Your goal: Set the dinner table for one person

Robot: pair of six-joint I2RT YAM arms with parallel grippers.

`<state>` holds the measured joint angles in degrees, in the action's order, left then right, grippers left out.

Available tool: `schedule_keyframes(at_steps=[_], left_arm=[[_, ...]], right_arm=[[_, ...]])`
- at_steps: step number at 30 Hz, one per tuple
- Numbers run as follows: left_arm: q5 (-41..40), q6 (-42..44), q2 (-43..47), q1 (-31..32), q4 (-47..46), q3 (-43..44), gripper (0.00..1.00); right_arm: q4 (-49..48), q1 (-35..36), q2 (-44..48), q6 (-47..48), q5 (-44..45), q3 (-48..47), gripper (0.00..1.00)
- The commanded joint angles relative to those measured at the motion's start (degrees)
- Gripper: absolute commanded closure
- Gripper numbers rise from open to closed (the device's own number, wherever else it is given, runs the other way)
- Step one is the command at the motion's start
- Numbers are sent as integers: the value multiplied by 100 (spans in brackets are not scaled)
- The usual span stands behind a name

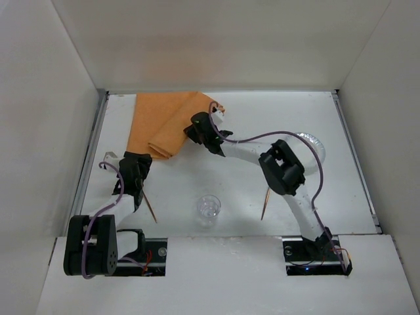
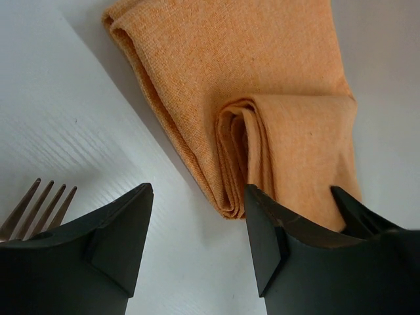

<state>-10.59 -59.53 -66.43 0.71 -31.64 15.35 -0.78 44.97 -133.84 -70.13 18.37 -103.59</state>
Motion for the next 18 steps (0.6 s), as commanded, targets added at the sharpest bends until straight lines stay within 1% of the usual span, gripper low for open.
schedule_keyframes(at_steps=[1, 5, 9, 13, 14, 18], left_arm=[[-57, -68, -1, 74, -203, 169, 46], [-189, -120, 17, 223, -185, 205, 46], [-250, -173, -80, 477, -53, 380, 46], [-514, -129, -247, 838, -27, 503, 47], [-532, -112, -265, 908, -1, 547, 47], [-777, 64, -317, 1154, 166, 714, 47]], right_arm=[[-835, -46, 1042, 780, 237, 531, 84], [-1152, -46, 1895, 1185, 211, 1602, 84], [-1512, -203, 2879, 1615, 53, 2964, 84], [-1654, -502, 3890, 1941, -430, 4275, 84], [-1645, -633, 4196, 2037, -674, 4677, 84], [-1558, -1134, 4840, 2170, -1396, 5725, 84]])
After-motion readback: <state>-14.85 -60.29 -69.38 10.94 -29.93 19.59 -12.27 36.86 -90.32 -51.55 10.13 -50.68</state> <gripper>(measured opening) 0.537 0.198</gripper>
